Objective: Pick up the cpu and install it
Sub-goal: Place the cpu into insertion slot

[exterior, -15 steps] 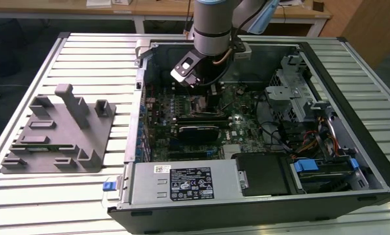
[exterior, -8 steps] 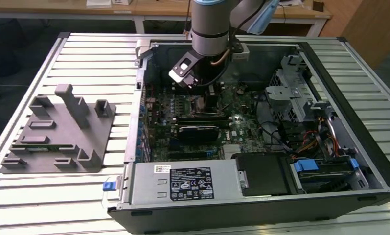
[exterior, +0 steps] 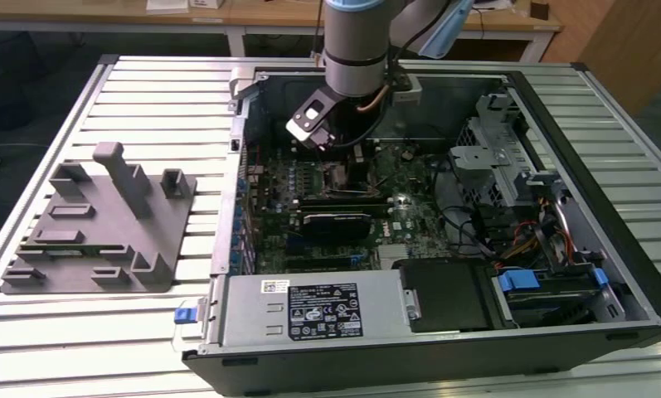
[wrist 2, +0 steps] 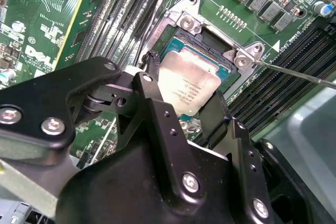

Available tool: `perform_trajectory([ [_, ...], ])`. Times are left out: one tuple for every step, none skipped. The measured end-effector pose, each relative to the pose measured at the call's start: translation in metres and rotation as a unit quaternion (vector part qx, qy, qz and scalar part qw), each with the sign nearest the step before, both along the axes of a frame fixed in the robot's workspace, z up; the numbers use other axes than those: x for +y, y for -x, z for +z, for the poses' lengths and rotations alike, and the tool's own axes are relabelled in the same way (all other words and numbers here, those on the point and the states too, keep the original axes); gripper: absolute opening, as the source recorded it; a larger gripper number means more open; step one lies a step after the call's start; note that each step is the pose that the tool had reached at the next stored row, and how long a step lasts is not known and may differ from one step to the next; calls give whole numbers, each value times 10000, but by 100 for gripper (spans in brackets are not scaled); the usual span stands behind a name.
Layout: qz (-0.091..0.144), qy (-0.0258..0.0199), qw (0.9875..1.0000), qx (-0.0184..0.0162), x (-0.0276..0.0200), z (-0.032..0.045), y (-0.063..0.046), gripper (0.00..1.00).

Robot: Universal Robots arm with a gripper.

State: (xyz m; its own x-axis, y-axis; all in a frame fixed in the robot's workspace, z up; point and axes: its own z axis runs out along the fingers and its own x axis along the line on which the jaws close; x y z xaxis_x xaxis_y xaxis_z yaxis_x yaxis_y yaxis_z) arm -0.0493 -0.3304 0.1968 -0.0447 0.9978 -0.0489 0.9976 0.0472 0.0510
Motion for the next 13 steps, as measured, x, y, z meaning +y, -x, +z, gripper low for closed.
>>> perform_trajectory([
  [0,0,10000,0,2,-5,0,55],
  [-1,1,10000,1,2,-8,0,55],
  [-8,1,10000,1,1,-10,1,55],
  [-23,0,10000,0,2,-14,0,55],
  [-41,1,10000,1,2,-17,1,55],
  [-55,1,10000,1,2,-20,1,55],
  [-67,0,10000,1,2,-22,1,55],
  [-70,0,10000,1,2,-25,2,55],
  [-71,0,10000,1,3,-29,4,55],
  [-70,0,10000,1,3,-33,4,55],
  [-70,0,10000,2,3,-36,5,55],
  [-70,0,10000,2,3,-40,5,55],
  [-70,0,10000,2,3,-43,6,55],
])
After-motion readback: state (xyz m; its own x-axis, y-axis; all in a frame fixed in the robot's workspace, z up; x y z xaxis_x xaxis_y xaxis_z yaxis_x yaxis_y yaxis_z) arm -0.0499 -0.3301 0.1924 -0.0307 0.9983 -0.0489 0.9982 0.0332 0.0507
